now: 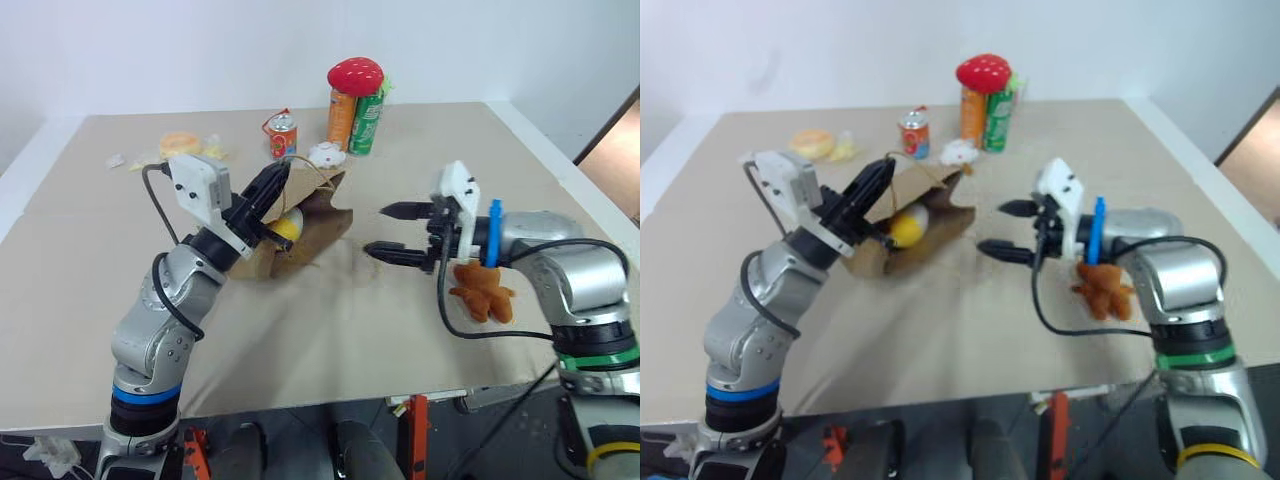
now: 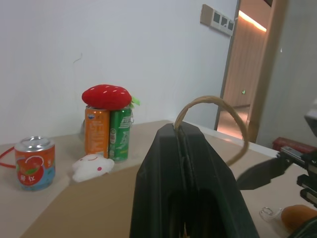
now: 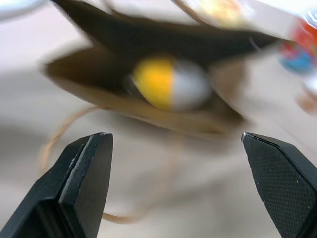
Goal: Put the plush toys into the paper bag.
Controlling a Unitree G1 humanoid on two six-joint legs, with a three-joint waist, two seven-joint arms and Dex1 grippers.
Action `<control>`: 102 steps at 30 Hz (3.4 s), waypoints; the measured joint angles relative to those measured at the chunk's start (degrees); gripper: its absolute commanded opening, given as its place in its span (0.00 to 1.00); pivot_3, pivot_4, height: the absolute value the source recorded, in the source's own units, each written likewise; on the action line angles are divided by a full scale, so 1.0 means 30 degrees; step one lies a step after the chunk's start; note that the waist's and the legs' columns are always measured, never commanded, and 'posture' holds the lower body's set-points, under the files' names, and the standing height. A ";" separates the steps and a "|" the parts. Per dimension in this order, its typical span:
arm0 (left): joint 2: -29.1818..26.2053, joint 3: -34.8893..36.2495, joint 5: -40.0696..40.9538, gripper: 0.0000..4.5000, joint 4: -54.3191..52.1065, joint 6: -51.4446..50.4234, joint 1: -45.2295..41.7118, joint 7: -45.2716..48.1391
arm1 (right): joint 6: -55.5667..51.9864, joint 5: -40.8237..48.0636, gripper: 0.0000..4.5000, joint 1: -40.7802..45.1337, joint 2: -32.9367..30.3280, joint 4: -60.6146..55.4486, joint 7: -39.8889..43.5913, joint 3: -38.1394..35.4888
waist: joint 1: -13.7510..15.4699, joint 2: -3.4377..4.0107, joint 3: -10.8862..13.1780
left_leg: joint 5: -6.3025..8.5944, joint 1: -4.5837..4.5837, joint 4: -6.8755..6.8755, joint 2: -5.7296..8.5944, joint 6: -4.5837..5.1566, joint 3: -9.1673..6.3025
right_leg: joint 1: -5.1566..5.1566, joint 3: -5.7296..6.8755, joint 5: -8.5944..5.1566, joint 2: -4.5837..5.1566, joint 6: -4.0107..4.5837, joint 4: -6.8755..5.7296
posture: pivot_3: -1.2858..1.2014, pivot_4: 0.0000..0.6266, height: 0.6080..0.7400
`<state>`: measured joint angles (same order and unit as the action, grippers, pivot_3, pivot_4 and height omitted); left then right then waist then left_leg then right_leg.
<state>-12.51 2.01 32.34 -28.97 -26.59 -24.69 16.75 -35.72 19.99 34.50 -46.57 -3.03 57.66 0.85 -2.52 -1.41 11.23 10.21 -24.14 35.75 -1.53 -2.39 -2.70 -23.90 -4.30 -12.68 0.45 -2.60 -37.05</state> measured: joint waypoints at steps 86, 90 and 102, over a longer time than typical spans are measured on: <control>-0.0164 -0.0408 -0.0313 0.00 0.0072 -0.0252 -0.0836 0.0256 | -0.1528 -0.0595 0.45 -0.2719 0.5436 0.0583 -0.5447 0.1226 | -0.0229 -0.0064 -0.0011 | -0.0032 -0.0051 0.0197 -0.0002 0.0040 0.0360 | -0.0107 -0.0585 0.0164 -0.0160 -0.0096 0.0003 | 0.52 0.24 1.00; -0.0168 -0.0392 -0.0331 0.00 0.0070 -0.0252 -0.0835 0.0244 | -0.1421 -0.0696 0.12 -0.2534 0.5554 0.0805 -0.5457 0.1226 | -0.0221 -0.0064 -0.0011 | -0.0032 -0.0052 0.0193 -0.0005 0.0040 0.0352 | -0.0107 -0.0582 0.0165 -0.0170 -0.0098 0.0002 | 0.52 0.24 1.00; -0.0379 -0.0397 -0.0735 0.00 0.0164 -0.0199 -0.0883 0.0547 | 0.0259 0.0959 0.02 -0.0603 0.3686 -0.0356 -0.2027 0.0458 | -0.0209 -0.0045 0.0006 | -0.0030 -0.0063 0.0186 0.0003 0.0038 0.0356 | -0.0119 -0.0599 0.0177 -0.0169 -0.0120 0.0003 | 0.52 0.24 1.00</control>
<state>-13.65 0.82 30.14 -28.48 -27.19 -27.34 18.39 -34.94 22.87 32.69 -35.52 -4.10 51.58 2.23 -3.15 -1.54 11.24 10.12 -24.33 36.31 -1.52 -2.27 -1.63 -24.26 -6.09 -12.15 -0.06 -2.96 -37.04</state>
